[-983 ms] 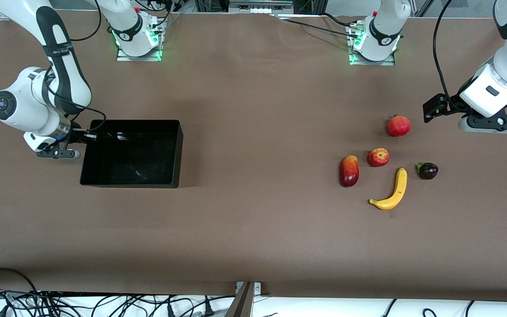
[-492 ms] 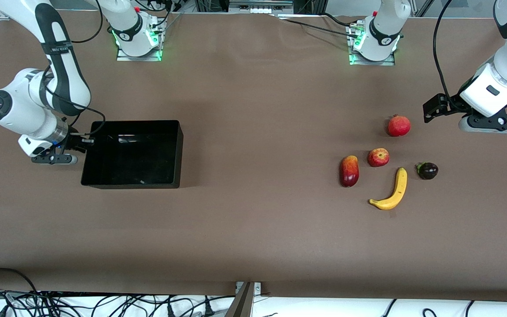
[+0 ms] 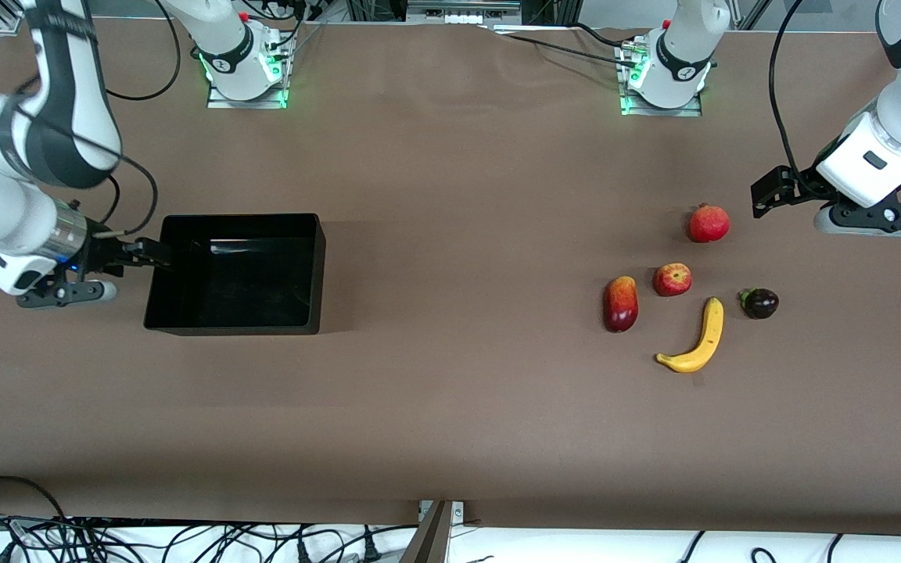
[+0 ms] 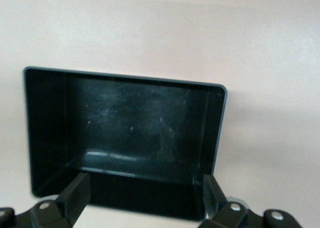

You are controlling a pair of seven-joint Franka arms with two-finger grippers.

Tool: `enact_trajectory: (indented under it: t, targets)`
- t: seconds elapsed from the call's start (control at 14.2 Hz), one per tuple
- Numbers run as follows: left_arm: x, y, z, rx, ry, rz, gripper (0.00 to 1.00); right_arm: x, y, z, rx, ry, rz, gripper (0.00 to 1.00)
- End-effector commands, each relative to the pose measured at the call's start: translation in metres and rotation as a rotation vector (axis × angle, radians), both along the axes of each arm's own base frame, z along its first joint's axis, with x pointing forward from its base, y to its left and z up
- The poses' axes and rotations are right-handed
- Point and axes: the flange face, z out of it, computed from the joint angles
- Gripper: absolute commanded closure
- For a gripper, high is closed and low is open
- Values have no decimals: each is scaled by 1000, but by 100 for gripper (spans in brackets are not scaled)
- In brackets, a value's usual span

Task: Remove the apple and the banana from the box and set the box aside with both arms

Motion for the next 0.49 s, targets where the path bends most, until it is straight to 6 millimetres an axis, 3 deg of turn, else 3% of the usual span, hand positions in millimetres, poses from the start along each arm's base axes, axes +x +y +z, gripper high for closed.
enact_trajectory:
  t: [0.0, 0.21, 0.35, 0.42]
  targets:
    - [2, -2, 5, 15, -9, -1, 0, -13, 12, 60, -31, -8, 10, 0]
    - [2, -2, 7, 15, -14, -1, 0, -23, 11, 84, -14, -26, 30, 0]
    - [3, -2, 8, 14, -17, -1, 0, -37, 28, 98, -26, -5, 77, 0]
    - [3, -2, 7, 14, -15, -3, 0, -43, 24, 107, -38, -13, 73, 0]
